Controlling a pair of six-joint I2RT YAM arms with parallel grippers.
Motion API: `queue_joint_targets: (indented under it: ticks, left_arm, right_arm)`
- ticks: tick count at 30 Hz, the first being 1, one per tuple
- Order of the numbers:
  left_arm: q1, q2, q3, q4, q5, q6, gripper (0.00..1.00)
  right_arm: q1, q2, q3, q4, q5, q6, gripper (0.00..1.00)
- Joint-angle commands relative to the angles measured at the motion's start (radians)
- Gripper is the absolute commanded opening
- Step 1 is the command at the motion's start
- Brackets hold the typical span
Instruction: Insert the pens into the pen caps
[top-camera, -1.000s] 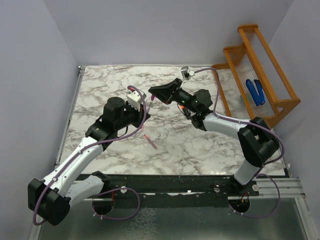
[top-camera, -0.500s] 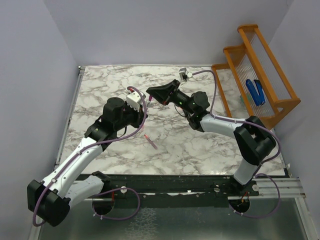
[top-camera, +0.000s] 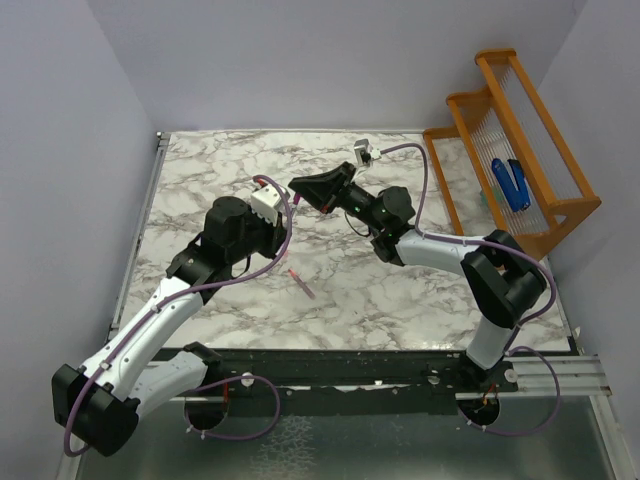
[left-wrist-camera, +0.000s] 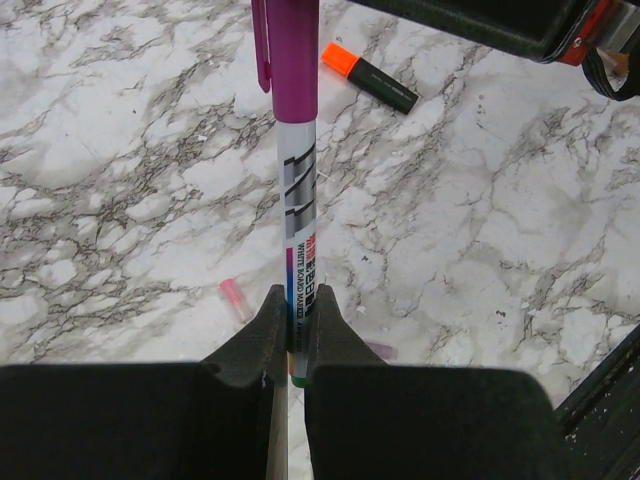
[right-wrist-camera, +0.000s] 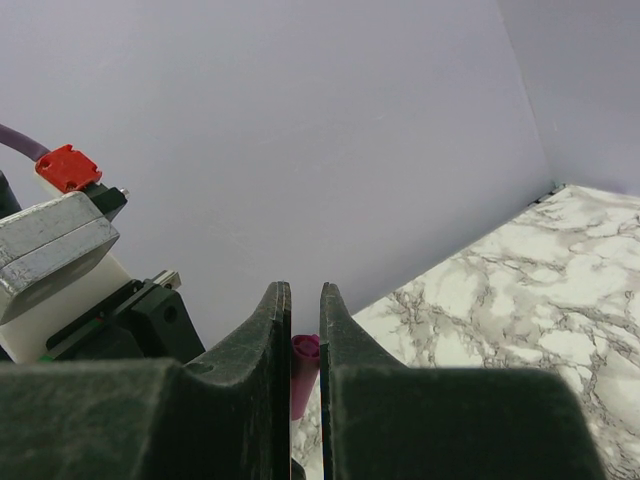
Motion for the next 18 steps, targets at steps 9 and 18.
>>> queue_joint_targets:
  ticks: [9, 18]
  left_arm:
    - [0.008, -0.070, 0.124, 0.423, -0.057, 0.012, 0.00]
    - [0.011, -0.078, 0.114, 0.425, -0.054, 0.012, 0.00]
  right_arm:
    - [0.106, 0.091, -0.063, -0.200, -0.214, 0.016, 0.01]
    - [0.110, 0.091, -0.064, -0.203, -0.213, 0.014, 0.00]
